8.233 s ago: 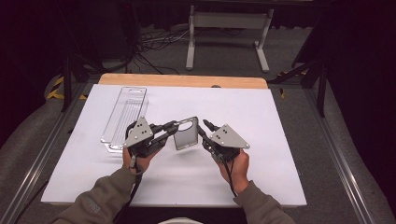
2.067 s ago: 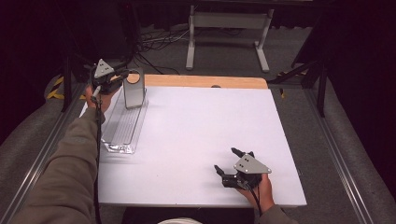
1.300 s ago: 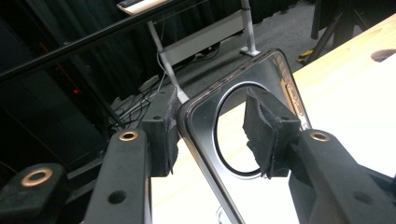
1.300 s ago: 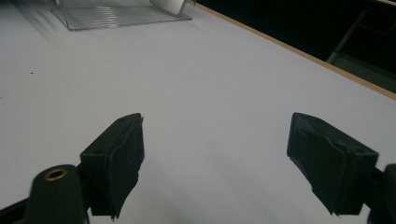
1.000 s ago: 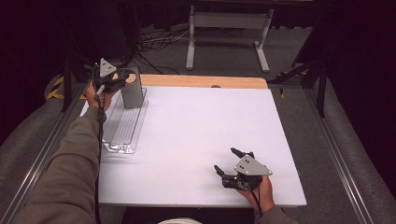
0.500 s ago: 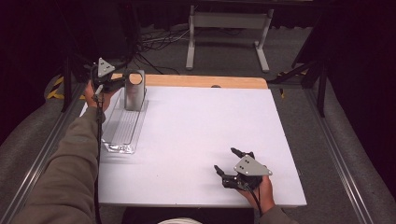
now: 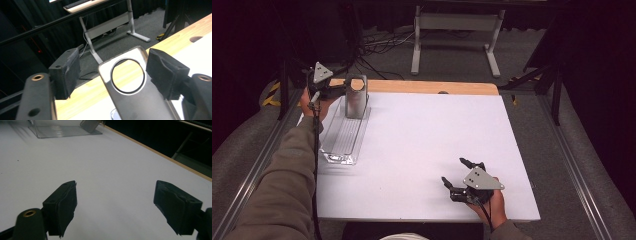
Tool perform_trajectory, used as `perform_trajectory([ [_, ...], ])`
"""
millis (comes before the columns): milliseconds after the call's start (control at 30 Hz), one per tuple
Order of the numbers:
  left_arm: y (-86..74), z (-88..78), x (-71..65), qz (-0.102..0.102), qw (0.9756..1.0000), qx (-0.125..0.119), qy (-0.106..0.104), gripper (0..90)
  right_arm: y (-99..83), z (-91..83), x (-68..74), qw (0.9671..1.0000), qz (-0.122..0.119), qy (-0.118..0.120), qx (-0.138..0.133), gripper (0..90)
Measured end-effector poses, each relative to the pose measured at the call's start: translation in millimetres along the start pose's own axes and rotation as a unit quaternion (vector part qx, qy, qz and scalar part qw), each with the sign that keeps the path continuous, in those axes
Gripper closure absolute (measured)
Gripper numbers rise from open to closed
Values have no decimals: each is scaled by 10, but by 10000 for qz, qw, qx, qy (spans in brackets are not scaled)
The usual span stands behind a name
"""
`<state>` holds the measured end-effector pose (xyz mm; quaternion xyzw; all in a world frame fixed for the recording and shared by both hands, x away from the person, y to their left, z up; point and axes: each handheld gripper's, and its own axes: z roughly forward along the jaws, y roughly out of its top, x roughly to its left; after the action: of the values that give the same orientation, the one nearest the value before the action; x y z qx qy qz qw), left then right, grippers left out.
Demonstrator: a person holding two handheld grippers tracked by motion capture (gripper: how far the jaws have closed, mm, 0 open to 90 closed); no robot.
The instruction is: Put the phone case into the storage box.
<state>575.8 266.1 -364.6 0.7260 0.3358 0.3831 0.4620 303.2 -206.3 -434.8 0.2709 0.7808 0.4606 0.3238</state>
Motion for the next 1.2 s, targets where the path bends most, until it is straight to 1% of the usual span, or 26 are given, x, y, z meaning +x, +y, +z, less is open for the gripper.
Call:
perform_trajectory([
  [67,15,-28,-23,11,10000,-42,-7,266,6,7,1,10000,-14,15,-11,192],
  [100,21,-44,-26,-12,10000,-70,-51,264,7,11,1,10000,-22,34,-10,192],
  [133,27,-56,-32,-36,9999,-103,-52,251,8,16,3,10000,-26,46,-6,192],
  [233,52,-98,-54,-66,9998,-112,-158,216,14,27,-2,10000,-36,70,-10,192],
  [300,56,-113,-69,-75,9997,-106,-186,201,22,31,-7,10000,-48,74,-17,192],
  [333,55,-127,-83,-85,9998,-116,-157,191,30,33,-14,9999,-39,87,-46,192],
  [367,53,-137,-103,-103,9998,-113,-110,157,36,37,-17,9999,-25,88,-66,192],
  [400,50,-146,-116,-104,9998,-102,-161,137,43,42,-24,9999,-41,93,-71,192],
  [433,48,-154,-122,-77,9997,-93,-219,144,47,44,-28,9999,-39,98,-89,192],
  [500,46,-165,-144,-34,9997,-36,-242,138,48,50,-39,9999,-51,100,-95,190],
  [533,47,-171,-148,-33,9997,-49,-248,132,45,56,-47,9999,-46,95,-89,190],
  [667,48,-233,-174,-104,9995,-124,-266,111,71,54,-81,9999,-42,40,-148,194],
  [733,48,-251,-184,-87,9994,-140,-300,109,76,60,-95,9999,-38,31,-145,196],
  [900,36,-281,-207,-90,9993,-178,-311,94,88,81,-142,9999,-11,7,-132,198],
  [1000,35,-341,-226,-104,9992,-212,-321,88,122,93,-173,9998,-44,-38,-181,198],
  [1033,33,-366,-237,-137,9990,-253,-334,86,137,99,-192,9998,-36,-43,-201,198],
  [1100,40,-415,-245,-117,9989,-259,-370,87,178,117,-233,9997,23,-43,-246,199],
  [1133,54,-467,-265,-42,9987,-263,-432,98,190,125,-248,9997,29,-24,-258,198],
  [1167,54,-467,-265,-42,9987,-263,-432,97,201,134,-258,9997,17,-30,-254,198],
  [1200,65,-500,-279,30,9989,-228,-416,97,201,134,-258,9997,17,-30,-254,198],
])
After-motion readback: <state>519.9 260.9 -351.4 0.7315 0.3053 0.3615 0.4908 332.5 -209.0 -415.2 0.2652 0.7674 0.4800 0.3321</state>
